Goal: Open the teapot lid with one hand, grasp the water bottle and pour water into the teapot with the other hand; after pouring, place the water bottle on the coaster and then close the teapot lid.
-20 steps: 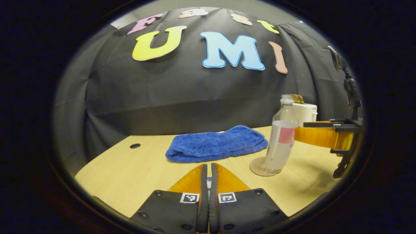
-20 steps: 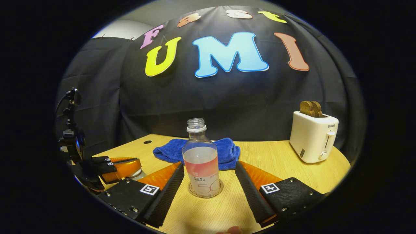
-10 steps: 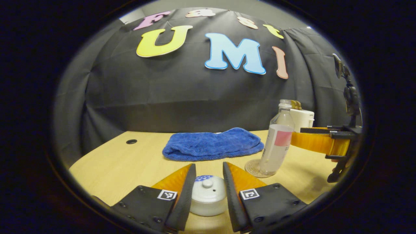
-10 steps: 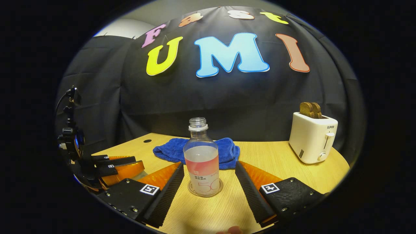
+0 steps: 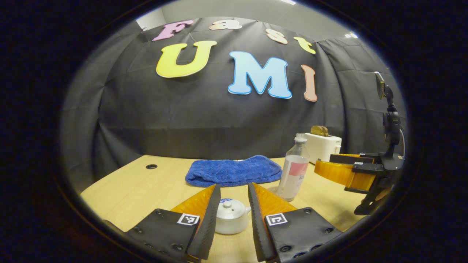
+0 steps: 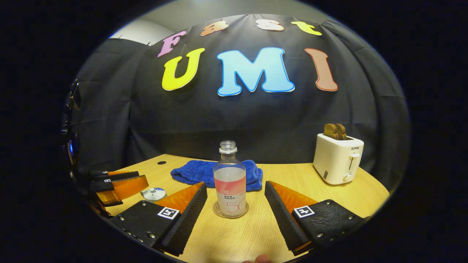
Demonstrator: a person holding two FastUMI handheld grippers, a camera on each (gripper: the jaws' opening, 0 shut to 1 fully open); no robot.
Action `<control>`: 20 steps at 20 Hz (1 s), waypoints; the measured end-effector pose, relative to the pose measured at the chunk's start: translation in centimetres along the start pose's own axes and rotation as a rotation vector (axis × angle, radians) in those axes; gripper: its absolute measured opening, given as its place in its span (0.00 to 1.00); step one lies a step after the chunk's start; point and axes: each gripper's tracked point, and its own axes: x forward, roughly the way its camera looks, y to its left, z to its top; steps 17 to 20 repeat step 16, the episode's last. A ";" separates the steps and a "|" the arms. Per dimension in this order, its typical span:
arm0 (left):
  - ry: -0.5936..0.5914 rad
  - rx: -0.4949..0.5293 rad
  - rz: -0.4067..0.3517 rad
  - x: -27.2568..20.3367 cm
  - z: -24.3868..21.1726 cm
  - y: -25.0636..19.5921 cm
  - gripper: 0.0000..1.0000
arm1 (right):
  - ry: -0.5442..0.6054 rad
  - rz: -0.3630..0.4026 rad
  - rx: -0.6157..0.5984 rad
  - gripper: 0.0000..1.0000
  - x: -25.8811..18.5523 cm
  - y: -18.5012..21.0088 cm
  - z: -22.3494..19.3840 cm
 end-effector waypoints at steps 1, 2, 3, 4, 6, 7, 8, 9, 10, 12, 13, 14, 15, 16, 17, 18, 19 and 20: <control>-0.006 -0.009 -0.007 -0.9 0.4 -0.4 0.48 | -0.009 -0.002 -0.002 0.98 -0.5 0.4 0.3; -0.011 -0.022 -0.014 -1.8 0.6 -0.6 0.48 | -0.017 -0.006 -0.008 0.98 -1.3 0.8 0.4; -0.016 -0.032 -0.018 -2.6 0.8 -0.9 0.48 | -0.025 -0.012 -0.011 0.98 -2.0 1.1 0.6; -0.022 -0.037 -0.021 -3.6 1.1 -1.0 0.48 | -0.038 -0.014 -0.013 0.98 -2.8 1.6 0.8; -0.036 -0.036 -0.021 -5.3 1.5 -1.3 0.48 | -0.061 -0.021 -0.013 0.98 -4.4 2.4 1.2; -0.037 -0.030 -0.020 -6.2 1.6 -1.4 0.48 | -0.072 -0.022 -0.011 0.98 -5.2 2.7 1.5; -0.041 -0.027 -0.018 -7.0 1.6 -1.7 0.48 | -0.083 -0.022 -0.010 0.98 -6.0 3.1 1.6; -0.045 -0.024 -0.016 -7.7 1.6 -1.8 0.48 | -0.092 -0.027 -0.011 0.98 -6.8 3.4 1.8; -0.049 -0.024 -0.014 -8.3 1.6 -2.0 0.48 | -0.101 -0.031 -0.013 0.98 -7.5 3.5 1.8; -0.055 -0.023 -0.007 -9.5 1.4 -2.2 0.48 | -0.122 -0.033 -0.008 0.98 -8.8 4.0 2.1; -0.058 -0.022 -0.005 -9.9 1.4 -2.4 0.48 | -0.129 -0.034 -0.003 0.98 -9.2 4.0 2.0; -0.061 -0.022 -0.004 -10.3 1.3 -2.5 0.48 | -0.135 -0.035 0.004 0.98 -9.7 4.1 2.0; -0.063 -0.023 -0.004 -10.7 1.2 -2.8 0.48 | -0.138 -0.037 0.008 0.98 -10.0 4.0 1.9; -0.064 -0.023 -0.003 -11.0 1.1 -2.9 0.48 | -0.143 -0.041 0.010 0.98 -10.3 3.9 1.9; -0.064 -0.023 -0.003 -11.0 1.1 -2.9 0.48 | -0.143 -0.041 0.010 0.98 -10.3 3.9 1.9; -0.064 -0.023 -0.003 -11.0 1.1 -2.9 0.48 | -0.143 -0.041 0.010 0.98 -10.3 3.9 1.9; -0.064 -0.023 -0.003 -11.0 1.1 -2.9 0.48 | -0.143 -0.041 0.010 0.98 -10.3 3.9 1.9; -0.064 -0.023 -0.003 -11.0 1.1 -2.9 0.48 | -0.143 -0.041 0.010 0.98 -10.3 3.9 1.9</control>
